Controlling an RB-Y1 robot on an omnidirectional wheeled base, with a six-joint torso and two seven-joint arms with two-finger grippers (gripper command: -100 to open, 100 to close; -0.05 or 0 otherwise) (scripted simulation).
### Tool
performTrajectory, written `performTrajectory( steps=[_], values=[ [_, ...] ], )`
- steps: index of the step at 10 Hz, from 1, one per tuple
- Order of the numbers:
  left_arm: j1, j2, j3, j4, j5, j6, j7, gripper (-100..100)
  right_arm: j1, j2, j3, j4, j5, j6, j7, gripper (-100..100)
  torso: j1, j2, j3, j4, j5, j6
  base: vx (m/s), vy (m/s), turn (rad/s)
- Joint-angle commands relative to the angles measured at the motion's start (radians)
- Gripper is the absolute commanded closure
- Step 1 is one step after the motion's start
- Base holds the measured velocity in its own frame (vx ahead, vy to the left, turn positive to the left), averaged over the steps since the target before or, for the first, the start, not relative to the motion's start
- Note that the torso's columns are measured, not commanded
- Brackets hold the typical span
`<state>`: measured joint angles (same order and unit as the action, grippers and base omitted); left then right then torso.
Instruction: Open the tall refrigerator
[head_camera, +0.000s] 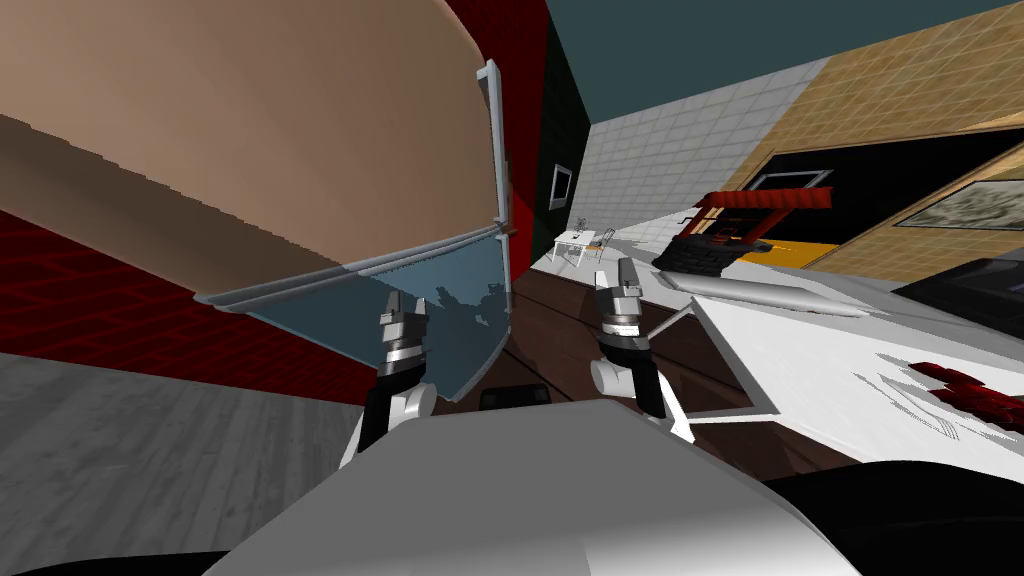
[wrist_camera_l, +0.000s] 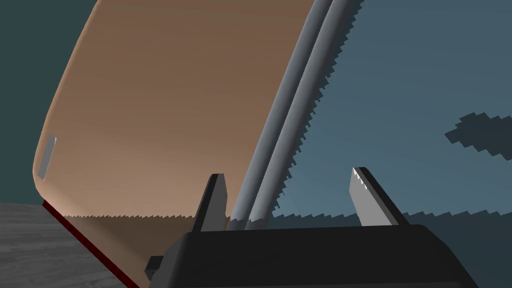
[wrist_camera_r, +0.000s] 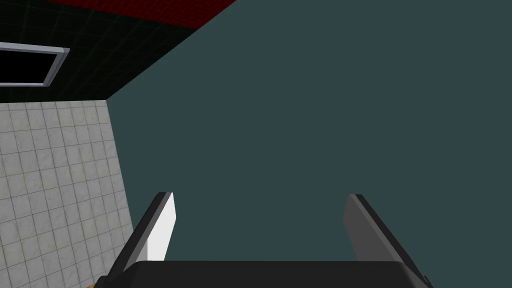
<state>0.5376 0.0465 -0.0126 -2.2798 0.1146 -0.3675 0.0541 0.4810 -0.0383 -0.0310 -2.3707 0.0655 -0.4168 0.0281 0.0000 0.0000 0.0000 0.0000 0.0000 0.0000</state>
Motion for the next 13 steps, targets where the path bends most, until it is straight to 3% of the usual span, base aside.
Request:
performTrajectory(
  steps=[1, 9, 10, 13],
  values=[
    [0.000, 0.000, 0.000, 0.000, 0.000, 0.000, 0.000, 0, 0.000, 0.000, 0.000, 0.000, 0.000, 0.000, 0.000, 0, 0.000, 0.040, -0.082, 0.041, 0.000, 0.000, 0.000, 0.000, 0.000],
    [0.000, 0.000, 0.000, 0.000, 0.000, 0.000, 0.000, 0, 0.000, 0.000, 0.000, 0.000, 0.000, 0.000, 0.000, 0, 0.000, 0.618, -1.234, 0.617, 0.000, 0.000, 0.000, 0.000, 0.000],
    [-0.024, 0.033, 0.021, -0.007, 0.002, 0.027, 0.000, -100, 0.000, 0.000, 0.000, 0.000, 0.000, 0.000, 0.000, 0, 0.000, 0.691, -1.382, 0.691, 0.000, 0.000, 0.032, -0.041, 0.076],
    [-0.081, 0.067, 0.070, -0.024, 0.007, 0.093, 0.000, -100, 0.000, 0.000, 0.000, 0.000, 0.000, 0.000, 0.000, 0, -0.004, 0.735, -1.476, 0.736, -0.001, 0.000, 0.058, -0.128, 0.121]
  ],
)
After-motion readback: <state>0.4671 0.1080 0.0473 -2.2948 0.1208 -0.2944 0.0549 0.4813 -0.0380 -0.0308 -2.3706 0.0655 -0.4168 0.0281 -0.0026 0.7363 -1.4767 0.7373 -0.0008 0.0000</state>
